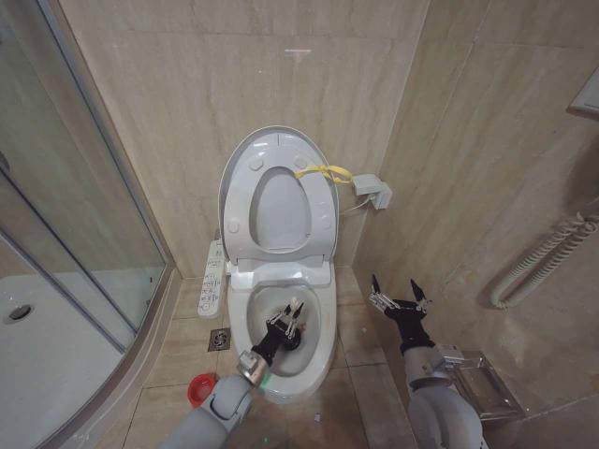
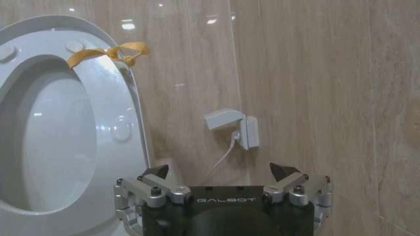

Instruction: Open the toilet lid, clean the toilet bowl with a toilet brush, close the toilet lid, and flush.

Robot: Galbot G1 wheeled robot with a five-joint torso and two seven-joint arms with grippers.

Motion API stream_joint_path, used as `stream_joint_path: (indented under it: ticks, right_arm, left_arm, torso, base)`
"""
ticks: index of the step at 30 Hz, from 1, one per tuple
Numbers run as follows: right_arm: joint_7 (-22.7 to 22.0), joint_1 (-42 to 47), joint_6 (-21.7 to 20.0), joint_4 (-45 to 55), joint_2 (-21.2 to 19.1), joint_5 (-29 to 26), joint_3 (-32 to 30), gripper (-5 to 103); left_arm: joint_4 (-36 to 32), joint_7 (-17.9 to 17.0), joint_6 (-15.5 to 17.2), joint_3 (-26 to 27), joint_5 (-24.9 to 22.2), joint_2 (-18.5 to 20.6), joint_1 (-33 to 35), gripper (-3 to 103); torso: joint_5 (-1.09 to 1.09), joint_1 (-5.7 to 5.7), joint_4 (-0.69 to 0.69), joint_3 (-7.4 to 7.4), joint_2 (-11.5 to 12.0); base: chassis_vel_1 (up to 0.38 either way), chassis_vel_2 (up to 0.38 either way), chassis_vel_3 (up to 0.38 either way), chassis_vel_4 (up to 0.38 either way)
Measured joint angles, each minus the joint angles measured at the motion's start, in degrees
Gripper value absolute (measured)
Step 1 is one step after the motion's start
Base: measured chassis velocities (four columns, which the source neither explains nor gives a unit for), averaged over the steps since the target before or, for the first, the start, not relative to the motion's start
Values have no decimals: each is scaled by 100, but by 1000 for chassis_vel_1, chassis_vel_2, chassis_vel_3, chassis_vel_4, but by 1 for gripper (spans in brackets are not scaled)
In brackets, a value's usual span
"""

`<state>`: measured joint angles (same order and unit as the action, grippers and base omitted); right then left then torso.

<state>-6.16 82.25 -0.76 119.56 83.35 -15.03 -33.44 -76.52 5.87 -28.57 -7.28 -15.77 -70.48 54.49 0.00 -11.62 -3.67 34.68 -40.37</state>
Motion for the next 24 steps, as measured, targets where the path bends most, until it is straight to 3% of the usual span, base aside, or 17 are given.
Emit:
stream_joint_path:
  ticks: [10,18,24]
  right_arm:
    - [0,0,0,0,0,0,0,100]
    - [0,0,0,0,0,0,0,100]
    - [0,0,0,0,0,0,0,100]
  left_arm:
    - [-9,3,-18,206,17,134,25,17]
    - [-117,-26,126,52,-20,-92,-614,17]
    - [-186,-99,215,-111,-1,-268,-698,17]
  torso:
    - [-1,0,0,2,0]
    - [0,-1,-1,2,0]
    - [1,0,1,2,1]
  base:
    - [0,0,0,0]
    - [0,0,0,0]
    - [0,0,0,0]
